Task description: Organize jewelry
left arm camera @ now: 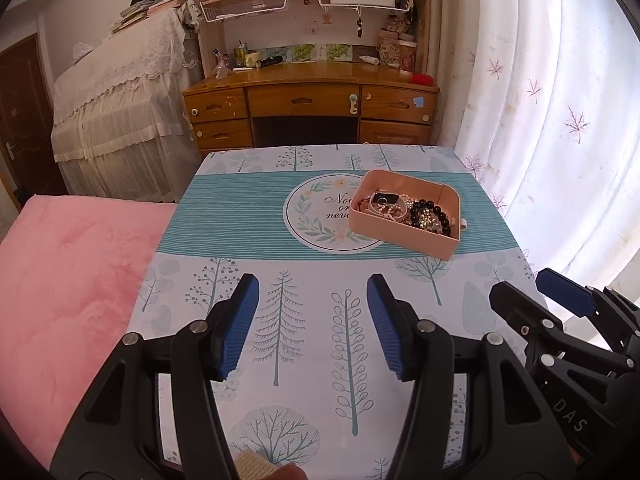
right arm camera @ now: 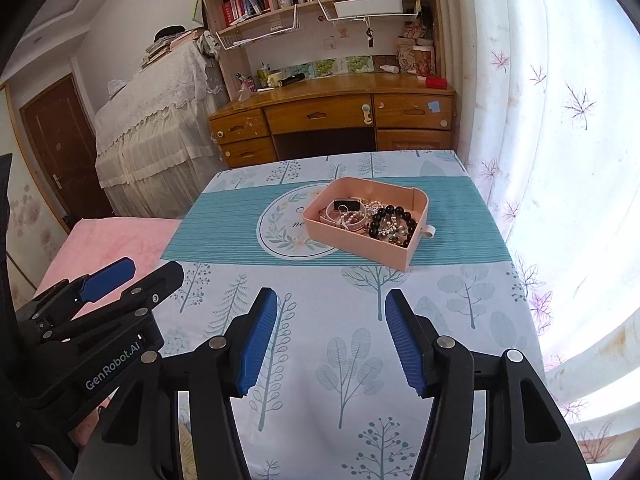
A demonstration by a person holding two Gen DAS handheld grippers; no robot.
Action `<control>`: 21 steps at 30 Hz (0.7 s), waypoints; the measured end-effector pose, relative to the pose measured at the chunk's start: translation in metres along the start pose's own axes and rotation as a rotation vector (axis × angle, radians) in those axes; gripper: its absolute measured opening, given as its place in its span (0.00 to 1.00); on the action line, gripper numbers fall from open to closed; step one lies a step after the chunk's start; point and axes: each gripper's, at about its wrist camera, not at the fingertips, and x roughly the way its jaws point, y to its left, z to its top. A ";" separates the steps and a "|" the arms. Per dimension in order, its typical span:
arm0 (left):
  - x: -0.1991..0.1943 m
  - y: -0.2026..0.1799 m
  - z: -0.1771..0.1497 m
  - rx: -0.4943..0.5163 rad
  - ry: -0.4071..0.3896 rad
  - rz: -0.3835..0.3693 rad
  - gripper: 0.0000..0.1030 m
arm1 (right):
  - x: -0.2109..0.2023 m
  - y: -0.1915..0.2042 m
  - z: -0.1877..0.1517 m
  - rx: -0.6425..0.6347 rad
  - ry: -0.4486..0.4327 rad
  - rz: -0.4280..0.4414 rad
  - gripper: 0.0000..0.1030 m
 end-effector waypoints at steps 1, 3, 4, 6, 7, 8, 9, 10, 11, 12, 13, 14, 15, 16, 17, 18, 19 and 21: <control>0.000 0.000 0.000 0.001 -0.001 0.001 0.52 | 0.000 -0.001 0.002 0.001 0.000 0.002 0.56; 0.000 0.000 -0.001 0.001 0.002 0.000 0.52 | -0.001 0.000 0.002 0.001 0.001 0.003 0.56; -0.001 0.000 -0.001 0.001 0.004 0.000 0.52 | 0.000 0.000 0.003 0.003 -0.001 0.003 0.56; -0.002 0.000 -0.001 0.001 0.006 0.001 0.52 | -0.001 0.001 0.002 0.000 -0.001 0.002 0.56; -0.002 0.001 -0.002 0.001 0.006 0.001 0.52 | 0.000 0.000 0.003 0.001 -0.001 0.003 0.56; -0.003 0.000 -0.002 0.003 0.007 0.001 0.52 | 0.000 0.000 0.002 0.000 0.000 0.003 0.56; -0.003 0.000 -0.003 0.004 0.008 0.002 0.52 | 0.000 0.000 0.003 0.001 0.000 0.002 0.56; -0.004 0.000 -0.003 0.005 0.007 0.002 0.52 | 0.000 0.000 0.003 0.001 0.000 0.003 0.56; -0.003 0.000 -0.002 0.004 0.007 0.003 0.52 | 0.000 0.000 0.003 0.000 0.000 0.002 0.56; -0.003 0.000 -0.003 0.004 0.008 0.005 0.52 | -0.001 0.001 0.002 0.000 0.001 0.001 0.56; -0.004 0.000 -0.003 0.002 0.010 0.005 0.52 | 0.000 0.000 0.003 0.002 0.000 0.002 0.56; -0.002 0.001 -0.003 0.001 0.012 0.005 0.52 | 0.000 0.001 0.003 0.002 0.000 0.002 0.56; -0.002 0.001 -0.003 0.001 0.013 0.006 0.52 | 0.000 0.001 0.003 0.001 0.000 0.001 0.56; -0.002 0.001 -0.004 0.001 0.015 0.008 0.52 | 0.000 0.001 0.003 0.001 0.000 0.001 0.56; -0.001 0.001 -0.003 0.001 0.017 0.008 0.52 | 0.000 0.001 0.003 0.001 0.000 0.002 0.56; -0.001 0.001 -0.004 0.002 0.020 0.007 0.52 | 0.000 0.001 0.003 0.000 0.001 0.002 0.56; 0.000 0.001 -0.005 0.003 0.022 0.008 0.52 | 0.000 0.001 0.002 0.000 0.002 0.001 0.56; 0.001 0.002 -0.005 0.004 0.027 0.006 0.52 | -0.001 0.002 0.001 -0.001 0.008 0.002 0.56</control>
